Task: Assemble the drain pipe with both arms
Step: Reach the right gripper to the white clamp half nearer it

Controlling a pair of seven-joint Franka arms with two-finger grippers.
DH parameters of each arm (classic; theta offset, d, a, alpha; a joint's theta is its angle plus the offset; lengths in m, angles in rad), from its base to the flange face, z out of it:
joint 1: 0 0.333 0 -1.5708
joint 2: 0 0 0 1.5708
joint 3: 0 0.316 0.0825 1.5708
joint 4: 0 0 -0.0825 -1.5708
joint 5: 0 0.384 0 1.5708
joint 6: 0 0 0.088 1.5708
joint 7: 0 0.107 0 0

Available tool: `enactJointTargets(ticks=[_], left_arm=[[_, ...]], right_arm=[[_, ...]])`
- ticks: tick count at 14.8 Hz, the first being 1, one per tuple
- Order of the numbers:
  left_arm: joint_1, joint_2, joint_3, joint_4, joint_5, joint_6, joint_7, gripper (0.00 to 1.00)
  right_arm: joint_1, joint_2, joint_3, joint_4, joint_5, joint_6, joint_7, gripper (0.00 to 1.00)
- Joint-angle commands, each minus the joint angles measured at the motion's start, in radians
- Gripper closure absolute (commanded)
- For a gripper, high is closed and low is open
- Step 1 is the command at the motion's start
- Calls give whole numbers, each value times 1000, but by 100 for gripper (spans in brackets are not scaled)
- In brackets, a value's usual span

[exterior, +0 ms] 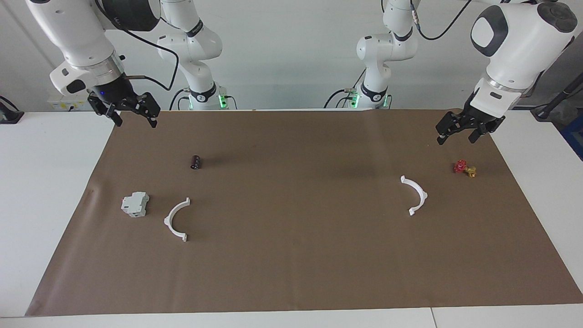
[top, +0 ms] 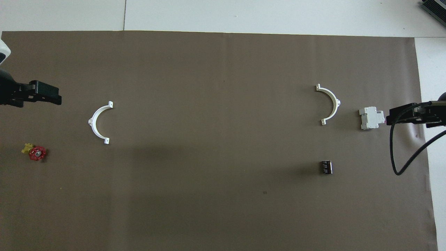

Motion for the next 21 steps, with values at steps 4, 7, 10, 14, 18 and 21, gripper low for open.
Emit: enactJointTargets(ticks=[4,7,10,14,18,21], left_arm=[[-3,-17,4,-30,-11,26,10,0],[-1,-17,6,-31,-11,27,10,0],[-1,-17,6,-30,-11,27,10,0],[-1,-17,6,-30,-11,27,10,0],[0,-17,6,-30,-11,26,10,0],[0,-18,6,-30,-11,26,10,0]], right_arm=[[-1,-12,4,-14,-12,14,4,0],[-2,-47,4,-107,-12,119,-8,0],[-19,-24,3,-167,11,256,-65,0],[-27,139,3,-167,115,448,-189,0],[-65,321,4,-165,264,651,-446,0],[-67,428,3,-162,321,766,-554,0]])
